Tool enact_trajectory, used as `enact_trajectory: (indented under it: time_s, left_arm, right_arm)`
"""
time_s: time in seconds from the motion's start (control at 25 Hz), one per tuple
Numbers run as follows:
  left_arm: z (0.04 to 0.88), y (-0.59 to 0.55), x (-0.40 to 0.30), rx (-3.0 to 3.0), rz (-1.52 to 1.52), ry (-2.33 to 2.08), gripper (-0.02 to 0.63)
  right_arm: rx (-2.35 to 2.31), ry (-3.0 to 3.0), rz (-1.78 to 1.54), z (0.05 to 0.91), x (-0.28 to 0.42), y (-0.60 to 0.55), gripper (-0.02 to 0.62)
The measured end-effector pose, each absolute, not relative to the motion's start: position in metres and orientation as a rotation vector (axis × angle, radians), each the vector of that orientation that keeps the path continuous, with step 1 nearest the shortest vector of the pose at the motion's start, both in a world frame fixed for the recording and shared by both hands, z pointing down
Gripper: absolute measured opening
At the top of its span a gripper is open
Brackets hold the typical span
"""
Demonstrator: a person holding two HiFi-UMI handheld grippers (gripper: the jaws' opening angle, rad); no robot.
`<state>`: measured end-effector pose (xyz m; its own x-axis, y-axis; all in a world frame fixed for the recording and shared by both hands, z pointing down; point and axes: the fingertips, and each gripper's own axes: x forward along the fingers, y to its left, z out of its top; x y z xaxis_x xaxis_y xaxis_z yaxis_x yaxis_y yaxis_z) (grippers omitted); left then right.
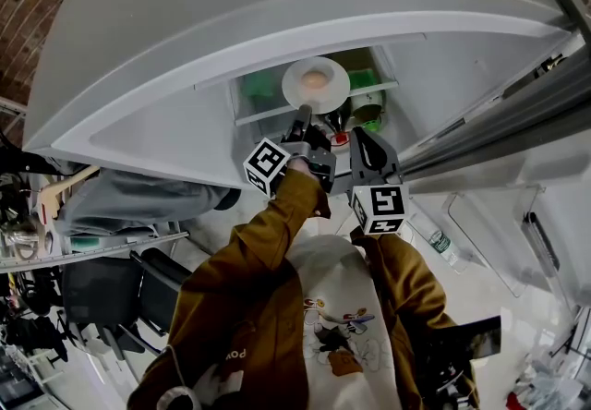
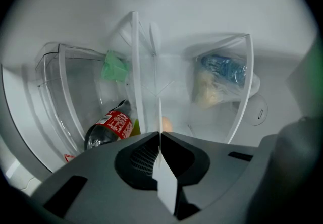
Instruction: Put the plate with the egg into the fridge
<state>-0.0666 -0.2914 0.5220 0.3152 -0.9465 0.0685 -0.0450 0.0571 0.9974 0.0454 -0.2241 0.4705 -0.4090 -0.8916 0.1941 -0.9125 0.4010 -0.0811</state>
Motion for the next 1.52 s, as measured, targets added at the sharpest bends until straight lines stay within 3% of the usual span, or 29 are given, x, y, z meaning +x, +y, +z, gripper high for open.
enact_trajectory:
  time_s: [1.52]
  left_arm:
    - [0.529, -0.311, -0.060, 1.272, -0.815, -1.036, 0.017]
  right_arm:
    - [1.646, -2.508, 0.295, 0.476, 0.045, -0.225, 0.008]
